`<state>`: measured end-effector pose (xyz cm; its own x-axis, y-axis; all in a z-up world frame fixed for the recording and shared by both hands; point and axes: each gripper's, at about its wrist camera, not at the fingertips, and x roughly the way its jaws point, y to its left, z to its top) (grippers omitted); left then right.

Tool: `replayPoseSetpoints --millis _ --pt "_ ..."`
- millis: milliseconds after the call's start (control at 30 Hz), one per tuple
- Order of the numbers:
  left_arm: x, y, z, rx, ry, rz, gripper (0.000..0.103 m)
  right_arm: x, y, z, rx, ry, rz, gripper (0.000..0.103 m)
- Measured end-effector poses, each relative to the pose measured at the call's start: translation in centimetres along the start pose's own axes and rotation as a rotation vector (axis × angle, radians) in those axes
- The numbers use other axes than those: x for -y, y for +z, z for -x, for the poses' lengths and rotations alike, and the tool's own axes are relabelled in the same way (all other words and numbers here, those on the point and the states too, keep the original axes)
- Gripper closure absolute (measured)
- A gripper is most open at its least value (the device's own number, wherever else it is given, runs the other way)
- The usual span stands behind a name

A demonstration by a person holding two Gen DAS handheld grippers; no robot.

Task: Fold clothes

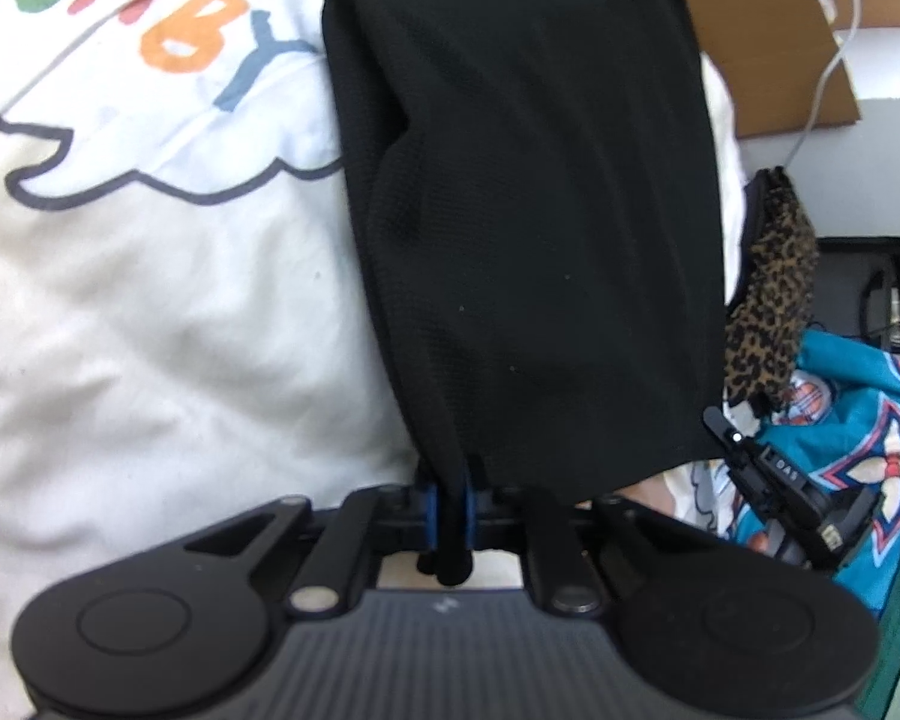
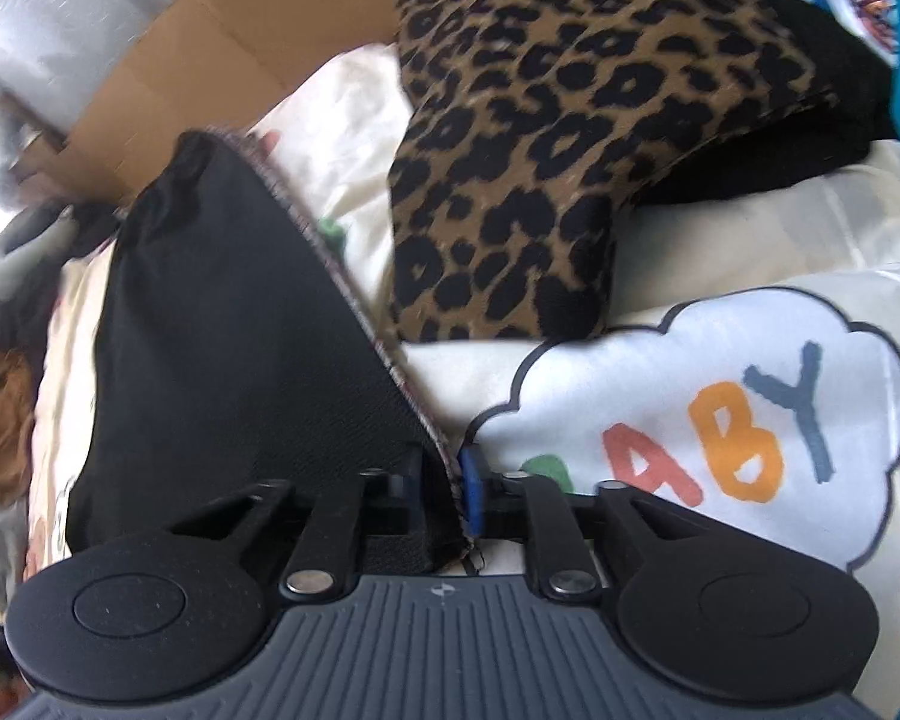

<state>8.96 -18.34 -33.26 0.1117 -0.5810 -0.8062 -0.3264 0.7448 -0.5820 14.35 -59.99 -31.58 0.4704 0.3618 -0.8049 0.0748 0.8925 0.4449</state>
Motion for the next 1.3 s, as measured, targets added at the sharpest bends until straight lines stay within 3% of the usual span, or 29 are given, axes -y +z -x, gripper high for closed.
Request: replayPoseSetpoints --millis 33,167,200,333,400,667,700,767,967,1067,1300 --pt "0.2 0.1 0.2 -0.004 0.020 0.005 0.079 -0.3 0.2 0.3 0.003 -0.028 -0.010 0.050" --pt "1.2 0.7 1.7 -0.002 0.100 0.004 0.051 -1.9 0.8 3.0 -0.008 -0.070 -0.017 0.050" --pt "1.4 0.8 2.0 -0.001 0.120 0.004 0.050 -2.4 1.0 3.8 -0.011 -0.066 -0.018 0.050" --pt "2.3 1.4 4.4 0.040 0.187 0.042 0.050 -4.3 1.5 7.5 0.024 -0.052 -0.024 0.049" --pt "3.1 1.9 5.6 0.062 0.169 0.056 0.050 -5.2 1.6 8.8 0.038 -0.051 -0.033 0.049" --pt "5.2 3.4 10.8 0.135 0.174 -0.058 0.050 -6.6 1.7 11.3 0.044 -0.048 -0.045 0.049" --pt "7.2 3.2 9.8 0.144 0.180 -0.067 0.050 -6.6 1.8 11.4 0.046 -0.049 -0.048 0.048" --pt "6.6 2.6 9.3 0.155 0.189 -0.084 0.050 -6.7 1.8 11.4 0.048 -0.050 -0.050 0.048" --pt "9.2 7.4 9.2 0.170 0.244 -0.176 0.051 -7.5 1.6 10.6 0.043 -0.029 -0.040 0.048" --pt "9.7 9.6 9.5 0.176 0.248 -0.173 0.051 -7.5 1.4 10.2 0.050 -0.005 -0.058 0.048" --pt "13.1 15.0 8.8 0.205 0.248 -0.270 0.052 -7.0 1.3 8.8 0.059 0.005 -0.072 0.048"
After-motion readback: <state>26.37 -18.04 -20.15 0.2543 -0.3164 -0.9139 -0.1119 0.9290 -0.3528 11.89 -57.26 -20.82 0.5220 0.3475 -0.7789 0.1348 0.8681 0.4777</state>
